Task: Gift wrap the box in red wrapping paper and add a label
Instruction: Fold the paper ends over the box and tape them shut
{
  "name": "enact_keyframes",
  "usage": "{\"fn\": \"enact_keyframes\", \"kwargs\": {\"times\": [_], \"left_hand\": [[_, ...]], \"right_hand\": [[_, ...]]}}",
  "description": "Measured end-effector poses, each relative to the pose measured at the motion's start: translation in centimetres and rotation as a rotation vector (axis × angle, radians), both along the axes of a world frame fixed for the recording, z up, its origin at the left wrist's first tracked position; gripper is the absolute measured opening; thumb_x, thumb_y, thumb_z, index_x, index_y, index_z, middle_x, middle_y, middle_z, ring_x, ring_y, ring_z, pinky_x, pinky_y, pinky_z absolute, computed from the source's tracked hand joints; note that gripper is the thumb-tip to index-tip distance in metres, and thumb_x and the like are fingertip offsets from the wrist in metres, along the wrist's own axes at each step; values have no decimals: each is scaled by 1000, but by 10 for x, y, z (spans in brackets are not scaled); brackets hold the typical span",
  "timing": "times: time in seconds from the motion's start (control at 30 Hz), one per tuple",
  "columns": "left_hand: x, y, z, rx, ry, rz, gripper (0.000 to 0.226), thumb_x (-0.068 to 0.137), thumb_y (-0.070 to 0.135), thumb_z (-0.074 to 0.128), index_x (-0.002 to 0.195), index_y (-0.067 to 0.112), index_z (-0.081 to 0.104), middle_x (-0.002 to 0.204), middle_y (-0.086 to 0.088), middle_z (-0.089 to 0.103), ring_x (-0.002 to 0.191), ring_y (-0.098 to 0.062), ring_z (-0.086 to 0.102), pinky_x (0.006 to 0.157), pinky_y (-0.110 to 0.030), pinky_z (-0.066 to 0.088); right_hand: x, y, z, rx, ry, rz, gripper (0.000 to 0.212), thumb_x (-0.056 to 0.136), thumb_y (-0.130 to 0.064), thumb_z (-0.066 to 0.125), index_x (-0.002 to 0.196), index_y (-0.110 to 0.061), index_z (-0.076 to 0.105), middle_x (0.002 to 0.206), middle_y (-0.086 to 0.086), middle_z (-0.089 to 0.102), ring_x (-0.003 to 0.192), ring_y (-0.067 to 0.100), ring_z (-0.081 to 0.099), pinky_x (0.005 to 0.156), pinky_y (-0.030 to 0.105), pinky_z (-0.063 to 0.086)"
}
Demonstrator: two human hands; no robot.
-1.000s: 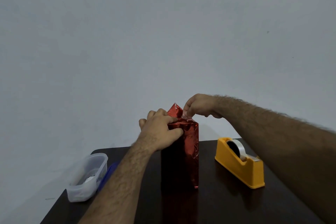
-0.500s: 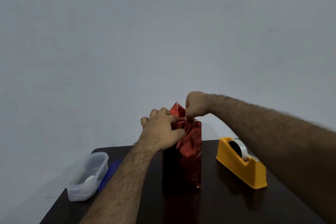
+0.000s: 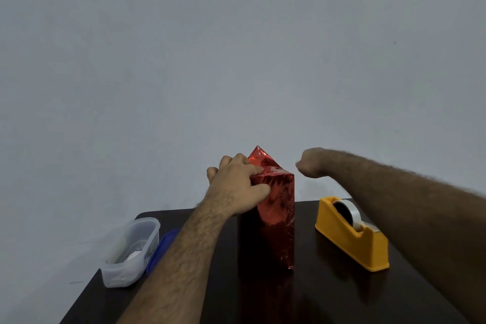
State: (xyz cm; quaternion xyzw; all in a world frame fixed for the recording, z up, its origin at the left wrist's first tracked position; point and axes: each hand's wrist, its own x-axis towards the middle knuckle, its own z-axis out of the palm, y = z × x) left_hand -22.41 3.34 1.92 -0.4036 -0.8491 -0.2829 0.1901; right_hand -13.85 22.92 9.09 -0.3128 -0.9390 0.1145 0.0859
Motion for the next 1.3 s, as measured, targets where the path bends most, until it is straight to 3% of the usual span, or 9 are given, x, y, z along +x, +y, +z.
{"fn": "enact_keyframes", "kwargs": {"times": [0.17,0.43,0.7,0.77,0.87,0.97,1.07,1.17,1.3], "left_hand": [[2,0,1,-9,2,1,68,77,57,53,143,43,64,128,19,48,128,-9,34,104,-37,22],[4,-1,-1,-10,-10,-8,66,77,55,54,142,46,64,132,19,48,131,-8,33,109,-38,22],[3,-1,-1,-3,6,0,65,81,57,58,144,42,63,131,19,46,131,-9,32,108,-38,22],[3,-1,-1,5,-2,-2,68,78,58,56,143,42,63,130,19,47,130,-8,33,109,-39,23],[3,-1,0,10,-3,2,65,80,57,57,143,43,64,130,19,47,130,-9,33,109,-40,24],[0,0,0,29,-43,-9,60,80,56,57,139,47,66,125,19,47,126,-9,34,105,-39,23],[-5,-3,1,213,-175,-129,54,82,49,64,135,44,69,121,18,53,121,-9,44,104,-33,34],[-12,-9,0,526,-300,-223,61,91,33,77,148,39,59,134,15,51,110,-8,57,90,-22,47],[-17,-11,-2,479,-446,-283,50,95,37,78,143,39,63,140,15,60,113,-10,64,90,-27,52]], "right_hand": [[-2,5,-11,-342,37,198,91,89,-86,47,157,-24,44,161,1,45,137,28,52,109,59,45],[-21,0,-17,-492,135,141,75,87,-60,76,148,-21,55,157,2,50,131,25,53,104,57,47],[-20,-9,-22,-516,184,29,36,105,-43,57,130,-17,64,141,2,60,112,22,62,99,58,50],[-20,-13,-22,-490,202,30,40,108,-45,50,130,-15,64,138,3,63,112,22,63,100,59,49],[-15,-15,-20,-588,163,105,60,98,-74,46,127,-26,68,129,-5,66,116,24,62,98,60,48],[-13,-8,-25,-644,132,137,51,89,-69,68,119,-29,73,123,-4,71,111,26,68,94,59,55],[-13,1,-33,-696,224,165,48,88,-61,75,111,-19,78,110,1,78,102,25,74,93,52,59],[-13,7,-40,-734,350,259,41,94,-53,73,116,-18,75,105,4,76,94,21,72,93,43,59],[-19,9,-49,-689,612,208,34,101,-46,67,125,-21,67,116,9,75,101,26,74,91,49,63]]}}
